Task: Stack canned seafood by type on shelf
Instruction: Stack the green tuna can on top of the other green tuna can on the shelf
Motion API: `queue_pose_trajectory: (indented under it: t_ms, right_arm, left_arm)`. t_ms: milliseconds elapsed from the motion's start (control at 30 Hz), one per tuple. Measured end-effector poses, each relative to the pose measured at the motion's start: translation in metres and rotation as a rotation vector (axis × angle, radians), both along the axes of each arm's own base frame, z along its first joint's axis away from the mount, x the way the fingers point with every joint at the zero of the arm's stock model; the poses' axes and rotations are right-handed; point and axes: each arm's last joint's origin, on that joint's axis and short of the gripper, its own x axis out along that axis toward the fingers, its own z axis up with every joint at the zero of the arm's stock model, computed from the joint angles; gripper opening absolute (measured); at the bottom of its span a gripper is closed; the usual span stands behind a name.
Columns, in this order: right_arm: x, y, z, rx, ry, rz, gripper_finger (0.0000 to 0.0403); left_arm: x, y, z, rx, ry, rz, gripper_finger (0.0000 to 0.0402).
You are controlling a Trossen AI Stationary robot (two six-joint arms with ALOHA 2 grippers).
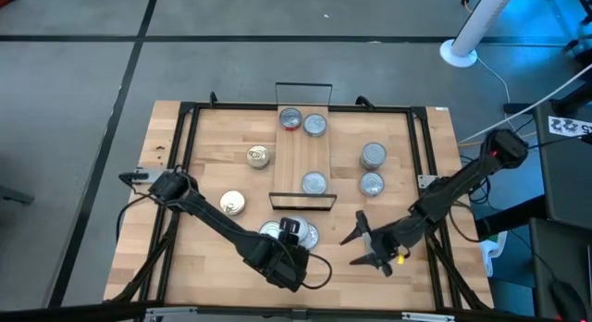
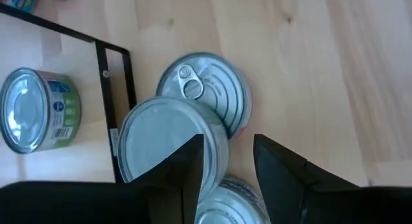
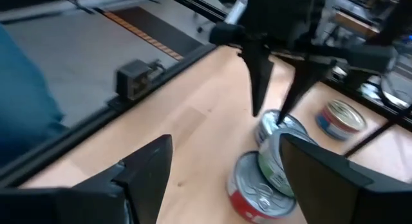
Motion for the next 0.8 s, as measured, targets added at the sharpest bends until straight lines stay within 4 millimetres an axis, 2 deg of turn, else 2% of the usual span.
queue_pose_trajectory:
  t_ms: [233, 433, 800]
  right_arm:
    - [0.012, 0.007, -0.018, -0.147, -0.062, -0.036, 0.0286]
    - [0.021, 0.012, -0.032, -0.248, -0.106, -0.031, 0.0286]
    - [0.043, -0.007, -0.055, -0.303, -0.054, -0.12, 0.0286]
  left_arm:
    - [-0.006, 0.008, -0.016, 0.025, 0.057, 0.055, 0.0131]
    - [-0.009, 0.01, -0.023, 0.043, 0.073, 0.055, 0.0131]
    - [-0.012, 0.013, -0.029, 0.105, 0.086, 0.033, 0.0123]
